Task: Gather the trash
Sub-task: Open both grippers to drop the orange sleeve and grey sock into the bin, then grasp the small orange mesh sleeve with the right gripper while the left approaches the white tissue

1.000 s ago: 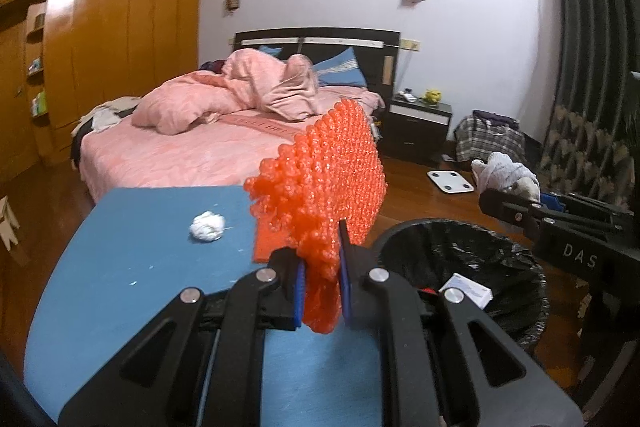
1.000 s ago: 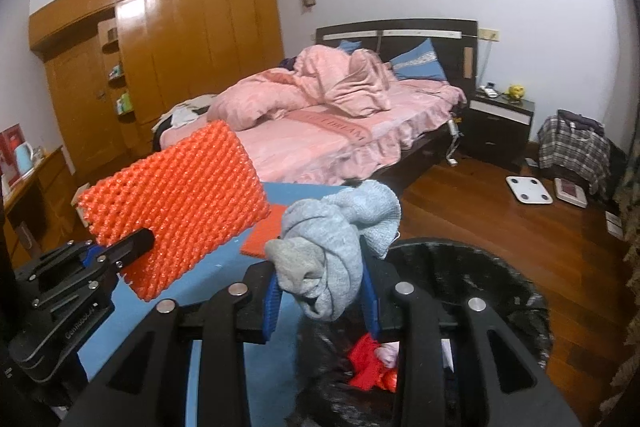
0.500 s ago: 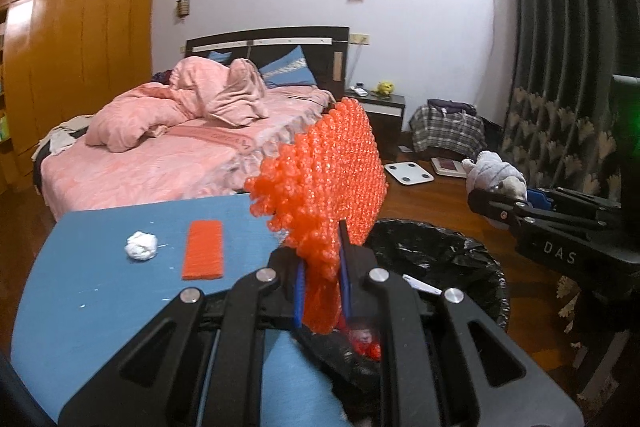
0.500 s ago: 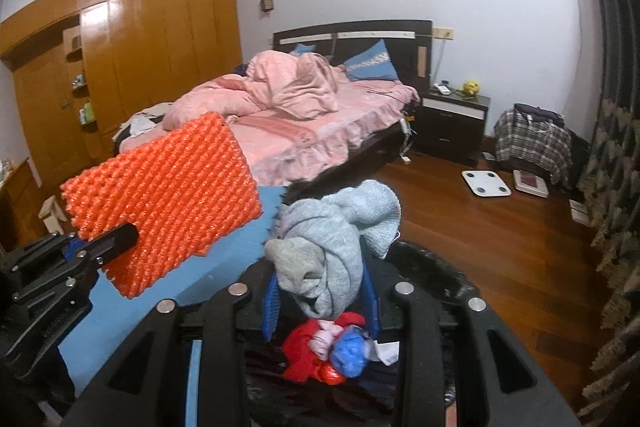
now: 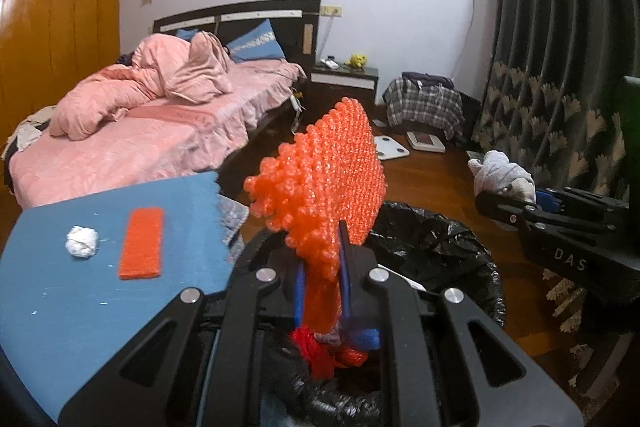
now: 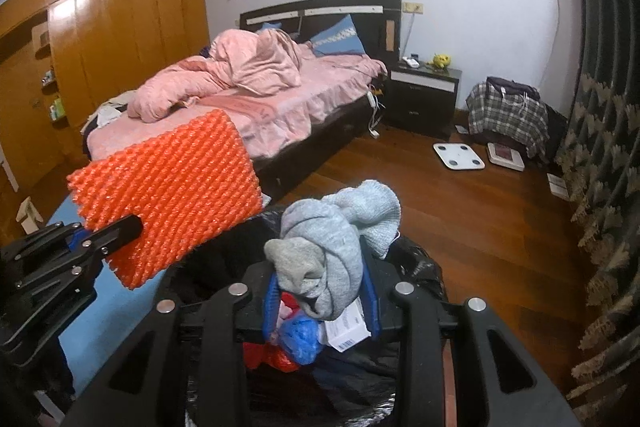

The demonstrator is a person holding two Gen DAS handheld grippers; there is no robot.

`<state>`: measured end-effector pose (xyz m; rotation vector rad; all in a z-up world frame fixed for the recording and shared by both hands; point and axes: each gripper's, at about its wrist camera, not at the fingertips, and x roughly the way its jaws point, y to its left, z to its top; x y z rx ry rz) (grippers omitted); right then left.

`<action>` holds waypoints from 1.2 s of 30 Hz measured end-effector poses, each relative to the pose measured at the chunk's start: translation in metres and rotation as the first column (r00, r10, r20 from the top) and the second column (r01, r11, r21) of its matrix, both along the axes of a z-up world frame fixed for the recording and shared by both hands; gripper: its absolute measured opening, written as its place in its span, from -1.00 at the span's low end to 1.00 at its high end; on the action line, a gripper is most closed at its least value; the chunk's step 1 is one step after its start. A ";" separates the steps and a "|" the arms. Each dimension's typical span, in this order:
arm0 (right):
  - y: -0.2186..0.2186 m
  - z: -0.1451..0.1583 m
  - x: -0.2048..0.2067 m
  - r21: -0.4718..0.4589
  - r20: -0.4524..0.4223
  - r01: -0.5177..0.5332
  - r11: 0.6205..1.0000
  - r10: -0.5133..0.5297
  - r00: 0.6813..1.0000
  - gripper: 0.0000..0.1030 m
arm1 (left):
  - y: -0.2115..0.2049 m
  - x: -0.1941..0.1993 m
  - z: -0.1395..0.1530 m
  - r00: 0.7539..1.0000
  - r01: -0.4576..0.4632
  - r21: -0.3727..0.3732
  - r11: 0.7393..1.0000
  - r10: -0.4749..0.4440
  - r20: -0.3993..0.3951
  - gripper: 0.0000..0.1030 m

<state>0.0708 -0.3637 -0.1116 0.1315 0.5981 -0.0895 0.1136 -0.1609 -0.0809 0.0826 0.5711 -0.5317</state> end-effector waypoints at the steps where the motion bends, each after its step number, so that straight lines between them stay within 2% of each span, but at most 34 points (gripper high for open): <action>1: -0.002 -0.004 0.003 0.000 -0.008 0.004 1.000 -0.004 1.000 -0.36 | -0.003 0.003 -0.004 1.000 0.009 0.002 1.000 -0.009 -0.007 -0.75; 3: -0.005 -0.009 0.008 -0.001 -0.020 0.006 1.000 -0.006 1.000 -0.34 | -0.006 0.011 -0.008 0.999 0.027 0.006 1.000 -0.027 -0.023 -0.73; 4: -0.008 -0.013 0.010 -0.004 -0.025 0.009 1.000 -0.009 1.000 -0.28 | -0.009 0.014 -0.013 0.999 0.041 0.003 0.999 -0.041 -0.036 -0.65; 5: -0.010 -0.016 0.013 -0.006 -0.033 0.012 1.000 -0.012 0.999 -0.22 | -0.009 0.017 -0.014 0.998 0.050 -0.002 0.999 -0.050 -0.046 -0.40; 6: -0.010 -0.019 0.014 -0.008 -0.041 0.013 1.000 -0.013 0.999 -0.18 | -0.008 0.019 -0.016 0.997 0.054 -0.007 0.999 -0.054 -0.053 -0.23; 7: -0.012 -0.022 0.016 -0.014 -0.053 0.018 1.000 -0.018 0.998 -0.02 | -0.006 0.020 -0.017 0.997 0.052 -0.016 0.999 -0.053 -0.058 0.03; 8: -0.014 -0.024 0.017 -0.018 -0.057 0.024 1.000 -0.025 0.998 0.20 | -0.004 0.020 -0.019 0.997 0.050 -0.024 0.998 -0.052 -0.061 0.10; 12: -0.018 -0.028 0.015 -0.021 -0.057 0.048 0.999 -0.049 0.997 0.56 | 0.010 0.021 -0.023 0.998 0.026 -0.009 1.000 -0.027 -0.055 0.27; 13: -0.019 -0.028 0.014 -0.024 -0.053 0.055 0.998 -0.056 0.997 0.69 | 0.017 0.020 -0.023 0.999 0.010 -0.002 1.000 -0.010 -0.049 0.35; 16: -0.015 -0.026 0.012 -0.028 -0.042 0.054 0.998 -0.055 0.998 0.89 | 0.042 0.021 -0.025 0.997 -0.056 0.004 0.998 0.056 -0.051 0.50; 19: -0.005 -0.024 0.014 -0.018 -0.037 0.030 0.999 -0.031 0.999 0.88 | 0.068 0.021 -0.023 0.991 -0.125 0.014 0.992 0.125 -0.041 0.69; 23: 0.019 -0.019 0.021 0.003 -0.029 -0.014 1.000 0.014 0.999 0.88 | 0.104 0.020 -0.017 0.977 -0.212 0.017 0.977 0.213 -0.029 0.75; 28: 0.062 -0.013 0.039 0.025 -0.007 -0.084 0.996 0.084 0.996 0.88 | 0.159 0.022 -0.016 0.941 -0.335 0.027 0.942 0.336 -0.031 0.77; 36: 0.144 -0.004 0.088 0.055 0.025 -0.183 0.982 0.182 0.983 0.88 | 0.239 0.039 -0.022 0.879 -0.473 0.046 0.880 0.475 -0.038 0.77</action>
